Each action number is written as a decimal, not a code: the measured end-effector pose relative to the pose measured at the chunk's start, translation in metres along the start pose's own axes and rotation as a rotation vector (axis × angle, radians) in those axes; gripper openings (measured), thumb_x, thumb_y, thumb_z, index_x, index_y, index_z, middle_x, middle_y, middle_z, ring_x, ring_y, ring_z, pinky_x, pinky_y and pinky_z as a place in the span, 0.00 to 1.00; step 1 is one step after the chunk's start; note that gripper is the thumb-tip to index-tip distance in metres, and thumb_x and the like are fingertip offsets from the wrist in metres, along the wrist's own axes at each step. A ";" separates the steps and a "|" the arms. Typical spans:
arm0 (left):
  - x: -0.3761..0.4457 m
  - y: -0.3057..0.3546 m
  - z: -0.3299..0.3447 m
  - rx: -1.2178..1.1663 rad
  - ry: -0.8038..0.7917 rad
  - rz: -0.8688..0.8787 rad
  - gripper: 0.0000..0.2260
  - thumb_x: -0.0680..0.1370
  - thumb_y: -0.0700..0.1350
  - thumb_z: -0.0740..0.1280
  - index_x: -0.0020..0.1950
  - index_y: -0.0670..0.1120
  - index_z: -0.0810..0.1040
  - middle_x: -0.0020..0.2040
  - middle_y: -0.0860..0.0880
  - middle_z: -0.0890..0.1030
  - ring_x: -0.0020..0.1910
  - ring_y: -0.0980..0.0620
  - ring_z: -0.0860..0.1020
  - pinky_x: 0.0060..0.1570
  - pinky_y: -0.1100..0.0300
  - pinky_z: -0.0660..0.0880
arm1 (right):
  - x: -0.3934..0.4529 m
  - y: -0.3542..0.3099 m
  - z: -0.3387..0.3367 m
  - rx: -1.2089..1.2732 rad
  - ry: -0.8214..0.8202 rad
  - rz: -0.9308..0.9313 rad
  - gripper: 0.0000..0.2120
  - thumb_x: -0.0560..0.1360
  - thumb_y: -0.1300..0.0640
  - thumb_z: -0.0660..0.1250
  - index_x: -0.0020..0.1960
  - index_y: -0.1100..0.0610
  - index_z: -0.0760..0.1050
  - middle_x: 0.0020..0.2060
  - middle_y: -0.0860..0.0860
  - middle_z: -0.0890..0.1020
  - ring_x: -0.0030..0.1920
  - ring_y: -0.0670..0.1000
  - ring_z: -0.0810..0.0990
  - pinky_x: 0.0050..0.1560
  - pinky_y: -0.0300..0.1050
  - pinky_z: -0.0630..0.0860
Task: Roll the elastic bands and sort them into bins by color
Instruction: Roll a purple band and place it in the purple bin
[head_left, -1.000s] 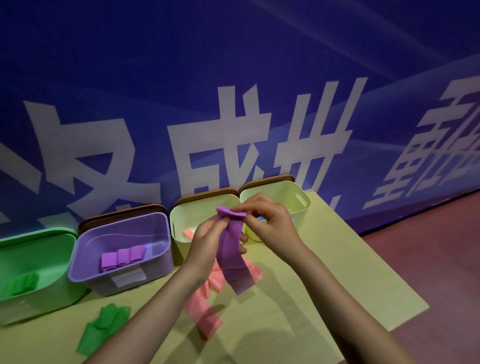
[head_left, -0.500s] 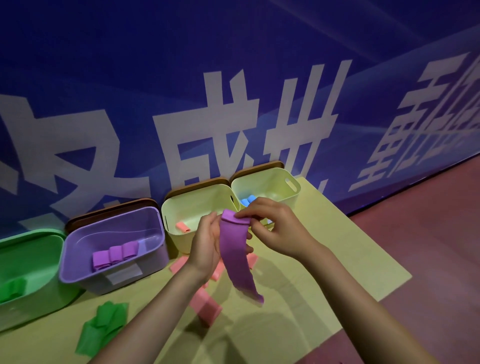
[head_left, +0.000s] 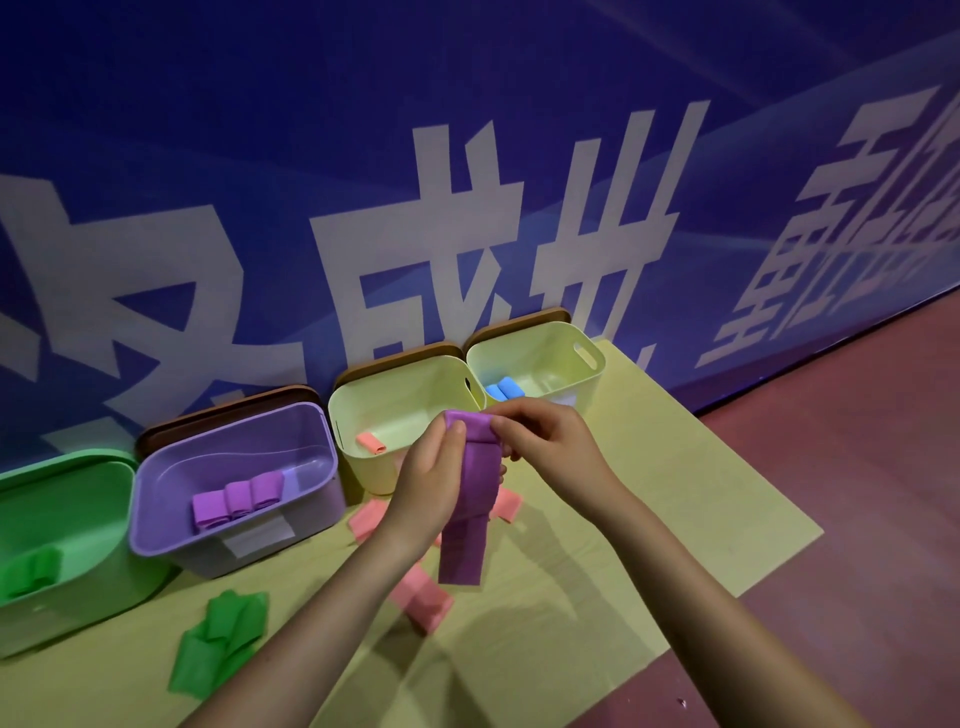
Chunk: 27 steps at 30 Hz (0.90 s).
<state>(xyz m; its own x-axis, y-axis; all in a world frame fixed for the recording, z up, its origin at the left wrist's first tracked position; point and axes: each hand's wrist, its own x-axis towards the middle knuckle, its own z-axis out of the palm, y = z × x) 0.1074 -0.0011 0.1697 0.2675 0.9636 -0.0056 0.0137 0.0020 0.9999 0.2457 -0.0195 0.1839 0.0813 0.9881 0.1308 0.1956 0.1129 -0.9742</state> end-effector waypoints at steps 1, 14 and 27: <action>0.000 -0.001 0.000 0.008 -0.003 0.000 0.12 0.84 0.43 0.53 0.48 0.49 0.75 0.36 0.53 0.84 0.35 0.52 0.83 0.36 0.61 0.79 | 0.000 0.001 0.000 0.005 0.006 0.012 0.08 0.77 0.67 0.63 0.47 0.60 0.81 0.29 0.42 0.79 0.31 0.39 0.76 0.36 0.30 0.71; 0.006 -0.002 0.006 0.197 0.005 0.096 0.08 0.82 0.42 0.59 0.49 0.50 0.76 0.41 0.53 0.81 0.39 0.57 0.77 0.43 0.57 0.74 | 0.002 0.005 -0.008 0.065 0.015 0.055 0.05 0.76 0.64 0.67 0.50 0.62 0.81 0.32 0.49 0.78 0.31 0.41 0.74 0.37 0.33 0.72; 0.019 -0.008 0.037 0.186 0.101 0.158 0.14 0.83 0.44 0.56 0.48 0.39 0.78 0.36 0.47 0.77 0.35 0.58 0.72 0.38 0.61 0.68 | 0.013 0.013 -0.038 0.106 -0.067 0.075 0.02 0.74 0.65 0.69 0.43 0.61 0.79 0.32 0.52 0.77 0.31 0.43 0.74 0.36 0.36 0.72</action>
<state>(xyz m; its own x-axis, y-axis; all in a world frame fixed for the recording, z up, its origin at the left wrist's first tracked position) 0.1480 0.0074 0.1615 0.1828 0.9699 0.1612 0.1592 -0.1910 0.9686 0.2868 -0.0088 0.1799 0.0258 0.9985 0.0482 0.0866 0.0458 -0.9952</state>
